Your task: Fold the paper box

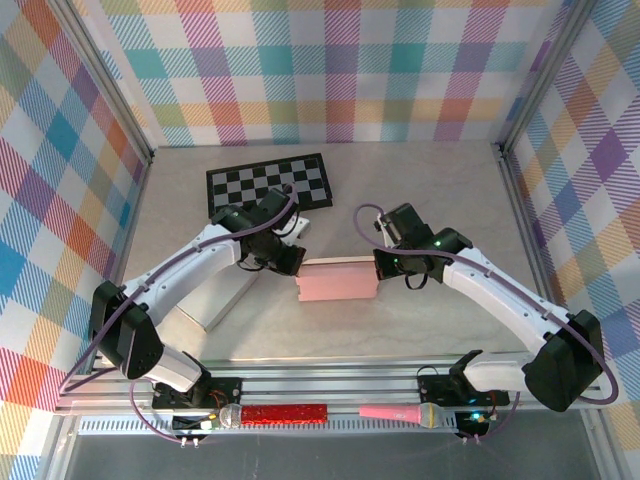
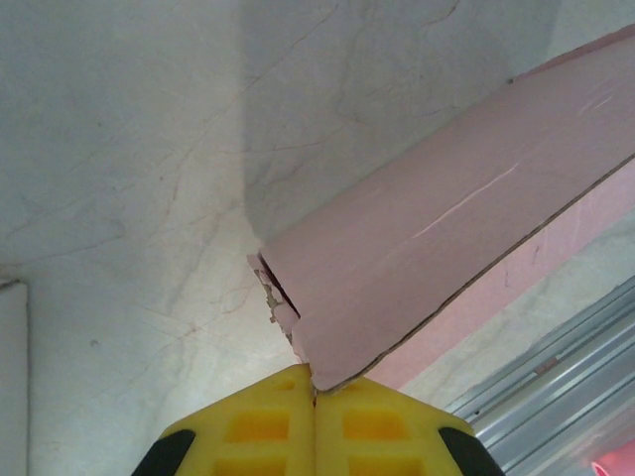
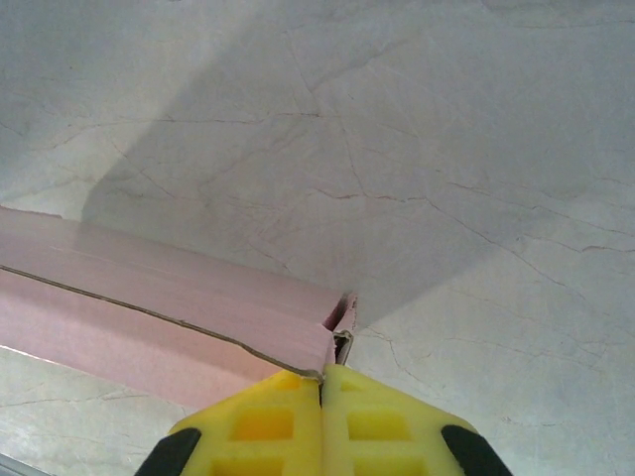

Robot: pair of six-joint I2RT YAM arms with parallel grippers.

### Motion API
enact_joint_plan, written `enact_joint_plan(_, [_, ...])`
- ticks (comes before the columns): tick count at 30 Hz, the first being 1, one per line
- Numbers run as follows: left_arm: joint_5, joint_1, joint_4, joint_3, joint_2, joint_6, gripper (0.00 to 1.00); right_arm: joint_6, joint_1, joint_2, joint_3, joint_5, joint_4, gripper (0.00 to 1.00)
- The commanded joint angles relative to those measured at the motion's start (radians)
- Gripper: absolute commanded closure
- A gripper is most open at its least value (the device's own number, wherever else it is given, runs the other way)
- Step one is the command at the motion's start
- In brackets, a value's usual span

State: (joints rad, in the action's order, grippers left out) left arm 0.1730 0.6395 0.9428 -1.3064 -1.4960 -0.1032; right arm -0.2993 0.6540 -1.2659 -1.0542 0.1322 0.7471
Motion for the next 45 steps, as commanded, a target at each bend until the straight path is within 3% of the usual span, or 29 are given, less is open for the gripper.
enact_joint_plan(1, [0.065, -0.003, 0.025, -0.04, -0.021, -0.073, 1.0, -0.023, 0.02, 0.014, 0.011, 0.007, -0.005, 1.0])
enact_joint_plan(11, [0.083, -0.003, 0.07, -0.101, -0.06, -0.208, 1.0, -0.047, 0.045, -0.001, 0.003, 0.042, -0.005, 1.0])
enact_joint_plan(21, [0.083, -0.003, 0.084, -0.091, -0.072, -0.249, 1.0, -0.082, 0.058, -0.01, 0.009, 0.073, -0.012, 1.0])
enact_joint_plan(36, [-0.007, 0.023, -0.083, 0.104, 0.046, -0.256, 1.0, -0.129, 0.091, 0.068, 0.121, 0.11, -0.097, 1.0])
enact_joint_plan(45, [-0.034, 0.051, -0.179, 0.203, 0.108, -0.336, 1.0, -0.183, 0.106, 0.109, 0.214, 0.12, -0.13, 1.0])
